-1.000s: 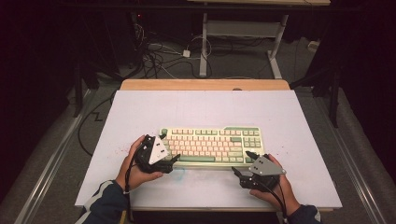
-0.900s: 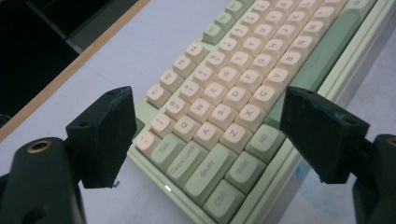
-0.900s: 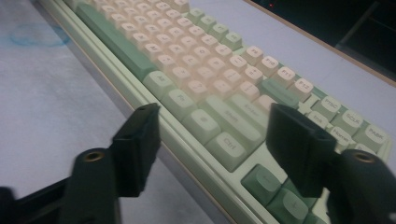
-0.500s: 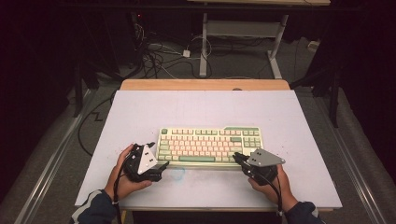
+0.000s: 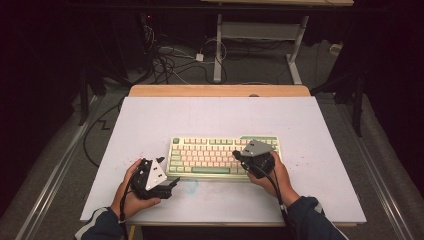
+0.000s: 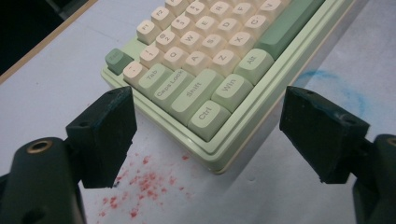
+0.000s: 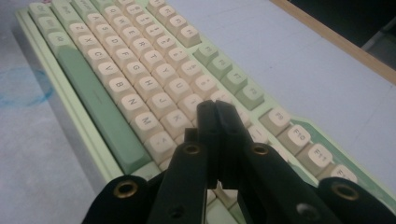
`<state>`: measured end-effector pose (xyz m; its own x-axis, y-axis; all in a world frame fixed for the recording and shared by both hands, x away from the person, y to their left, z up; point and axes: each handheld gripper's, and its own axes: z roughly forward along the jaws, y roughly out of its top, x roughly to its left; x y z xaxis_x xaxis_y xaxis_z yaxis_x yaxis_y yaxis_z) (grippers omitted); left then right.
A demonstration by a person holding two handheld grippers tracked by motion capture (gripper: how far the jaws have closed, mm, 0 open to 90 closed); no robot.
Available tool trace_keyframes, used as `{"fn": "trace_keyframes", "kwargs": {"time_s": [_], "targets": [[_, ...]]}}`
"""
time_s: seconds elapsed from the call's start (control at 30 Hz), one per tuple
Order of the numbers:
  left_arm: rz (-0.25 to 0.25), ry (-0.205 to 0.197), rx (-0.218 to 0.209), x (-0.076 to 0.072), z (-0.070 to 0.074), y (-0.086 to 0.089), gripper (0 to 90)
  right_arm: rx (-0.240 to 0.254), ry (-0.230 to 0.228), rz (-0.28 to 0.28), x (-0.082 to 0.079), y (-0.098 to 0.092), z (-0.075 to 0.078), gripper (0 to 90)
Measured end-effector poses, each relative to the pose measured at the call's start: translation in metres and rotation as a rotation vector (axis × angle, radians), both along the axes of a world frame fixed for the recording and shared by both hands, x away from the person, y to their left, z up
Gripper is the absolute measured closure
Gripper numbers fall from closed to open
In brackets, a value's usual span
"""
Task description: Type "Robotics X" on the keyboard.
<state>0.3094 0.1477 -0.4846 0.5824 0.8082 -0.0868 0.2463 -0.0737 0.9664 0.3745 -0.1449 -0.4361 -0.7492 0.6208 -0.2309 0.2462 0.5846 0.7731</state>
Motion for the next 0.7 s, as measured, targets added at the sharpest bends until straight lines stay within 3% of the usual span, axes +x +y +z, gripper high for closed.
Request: {"fn": "trace_keyframes", "kwargs": {"time_s": [0.33,0.7], "targets": [[-0.006,0.002,0.01,0.0,-0.002,-0.002,18.0,-0.034,0.049,-0.009,0.02,0.016,-0.009,90.0],[-0.014,0.019,0.032,0.0,-0.006,-0.004,18.0,-0.077,0.043,-0.029,0.025,0.023,-0.015,90.0]]}}
